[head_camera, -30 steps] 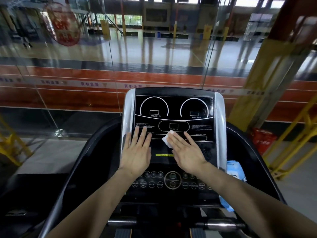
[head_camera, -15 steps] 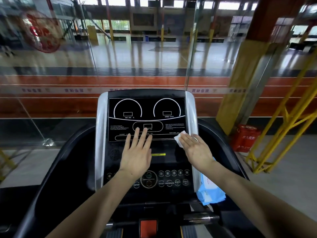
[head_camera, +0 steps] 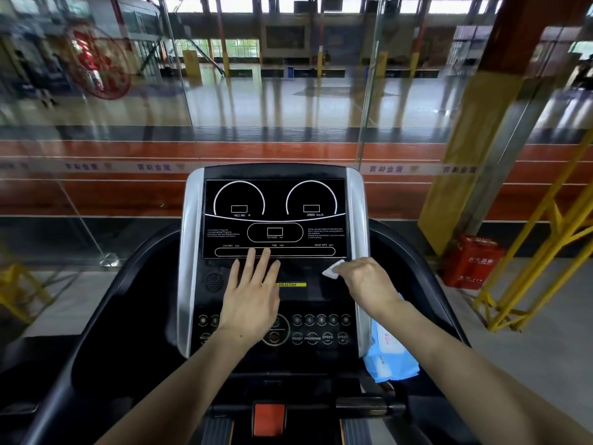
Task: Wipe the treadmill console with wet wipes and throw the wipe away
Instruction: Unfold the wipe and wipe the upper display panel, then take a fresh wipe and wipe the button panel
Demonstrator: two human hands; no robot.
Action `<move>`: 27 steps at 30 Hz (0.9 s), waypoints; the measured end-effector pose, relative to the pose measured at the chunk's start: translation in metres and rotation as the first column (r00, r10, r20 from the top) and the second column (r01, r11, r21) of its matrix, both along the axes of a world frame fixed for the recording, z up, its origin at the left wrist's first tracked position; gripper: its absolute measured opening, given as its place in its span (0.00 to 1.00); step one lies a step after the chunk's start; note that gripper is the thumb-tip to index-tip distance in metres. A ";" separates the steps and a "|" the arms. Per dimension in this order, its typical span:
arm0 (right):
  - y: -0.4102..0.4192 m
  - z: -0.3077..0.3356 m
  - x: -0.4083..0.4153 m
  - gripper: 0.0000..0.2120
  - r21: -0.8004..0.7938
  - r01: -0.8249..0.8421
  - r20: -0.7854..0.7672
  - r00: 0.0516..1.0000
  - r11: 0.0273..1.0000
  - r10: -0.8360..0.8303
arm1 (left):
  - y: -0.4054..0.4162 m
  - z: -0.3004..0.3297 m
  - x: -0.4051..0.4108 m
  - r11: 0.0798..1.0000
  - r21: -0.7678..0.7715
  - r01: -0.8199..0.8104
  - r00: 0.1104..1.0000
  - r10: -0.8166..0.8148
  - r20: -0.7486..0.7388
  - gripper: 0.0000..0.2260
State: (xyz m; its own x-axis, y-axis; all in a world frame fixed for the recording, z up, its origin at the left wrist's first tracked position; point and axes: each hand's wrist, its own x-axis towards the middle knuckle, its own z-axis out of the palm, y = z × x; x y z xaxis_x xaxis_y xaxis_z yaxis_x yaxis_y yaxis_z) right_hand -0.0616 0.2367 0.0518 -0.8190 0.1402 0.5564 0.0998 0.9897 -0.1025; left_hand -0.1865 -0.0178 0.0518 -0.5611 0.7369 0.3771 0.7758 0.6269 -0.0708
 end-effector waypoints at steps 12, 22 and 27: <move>-0.085 0.031 0.034 0.10 -0.974 -0.228 -0.220 0.949 -0.011 -0.225 | 0.015 0.023 0.027 0.827 0.542 -0.150 0.796 -0.224 0.562 0.12; -0.131 0.022 0.035 0.08 -0.953 -0.240 -0.197 0.954 -0.183 -0.225 | 0.001 0.034 0.046 0.649 0.604 -0.463 0.225 -0.573 0.788 0.10; -0.138 0.016 0.034 0.12 -0.968 -0.233 -0.205 0.948 -0.093 -0.244 | -0.008 0.033 0.041 0.630 0.640 -0.440 0.175 -0.639 0.749 0.11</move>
State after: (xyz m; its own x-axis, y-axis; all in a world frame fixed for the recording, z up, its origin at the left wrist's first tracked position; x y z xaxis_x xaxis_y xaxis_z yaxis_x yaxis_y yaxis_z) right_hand -0.0277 0.0985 0.0679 -0.6879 0.7242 -0.0486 -0.1587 -0.2154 -0.9635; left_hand -0.1451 -0.0257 0.0849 -0.7549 0.6558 -0.0131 -0.0780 -0.0699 0.9945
